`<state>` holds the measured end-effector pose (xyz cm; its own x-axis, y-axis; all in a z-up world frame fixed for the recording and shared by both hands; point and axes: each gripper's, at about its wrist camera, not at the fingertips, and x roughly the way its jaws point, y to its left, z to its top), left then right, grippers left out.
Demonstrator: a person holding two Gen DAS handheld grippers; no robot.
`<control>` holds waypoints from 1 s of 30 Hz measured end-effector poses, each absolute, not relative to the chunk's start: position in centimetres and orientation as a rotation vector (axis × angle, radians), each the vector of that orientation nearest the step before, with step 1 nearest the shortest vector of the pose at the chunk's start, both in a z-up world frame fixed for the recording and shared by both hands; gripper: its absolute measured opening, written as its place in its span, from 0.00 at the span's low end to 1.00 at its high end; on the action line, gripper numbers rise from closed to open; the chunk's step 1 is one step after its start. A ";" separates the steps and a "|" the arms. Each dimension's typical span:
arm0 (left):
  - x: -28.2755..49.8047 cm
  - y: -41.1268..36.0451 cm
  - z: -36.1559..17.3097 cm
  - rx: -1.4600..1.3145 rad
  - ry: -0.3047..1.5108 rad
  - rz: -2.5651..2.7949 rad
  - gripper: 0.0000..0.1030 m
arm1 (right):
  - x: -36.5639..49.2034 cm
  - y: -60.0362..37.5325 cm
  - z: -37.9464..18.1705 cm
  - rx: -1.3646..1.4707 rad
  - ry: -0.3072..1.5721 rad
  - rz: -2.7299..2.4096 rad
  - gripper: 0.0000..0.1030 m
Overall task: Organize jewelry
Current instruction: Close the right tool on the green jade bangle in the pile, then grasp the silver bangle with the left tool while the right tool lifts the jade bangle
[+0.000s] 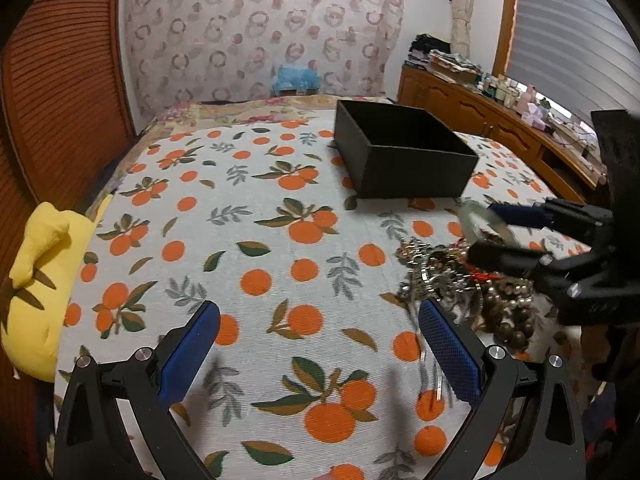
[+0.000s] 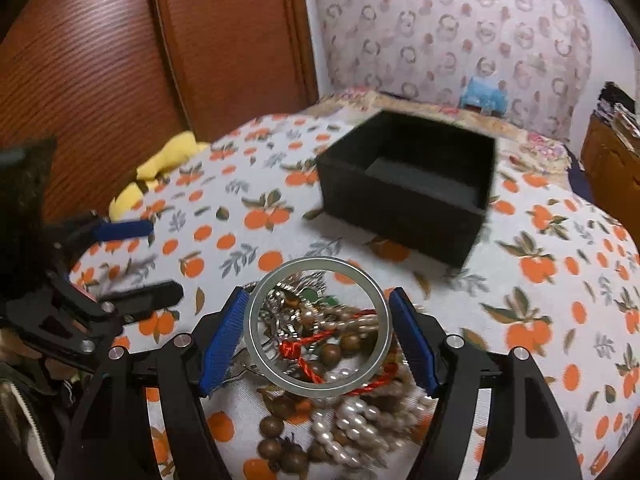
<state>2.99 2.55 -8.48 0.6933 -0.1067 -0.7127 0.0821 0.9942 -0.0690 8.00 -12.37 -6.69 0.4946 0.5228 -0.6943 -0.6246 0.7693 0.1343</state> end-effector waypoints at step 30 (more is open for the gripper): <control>5.8 -2.2 -8.3 0.014 0.828 -0.319 0.07 | 7.7 -17.8 -6.0 -0.114 0.764 0.581 0.72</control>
<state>5.77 -2.21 -8.31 0.6312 -0.2731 -0.7259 0.2841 0.9523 -0.1112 7.74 -17.78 -5.98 0.5744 0.4542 -0.6810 -0.5347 0.8381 0.1079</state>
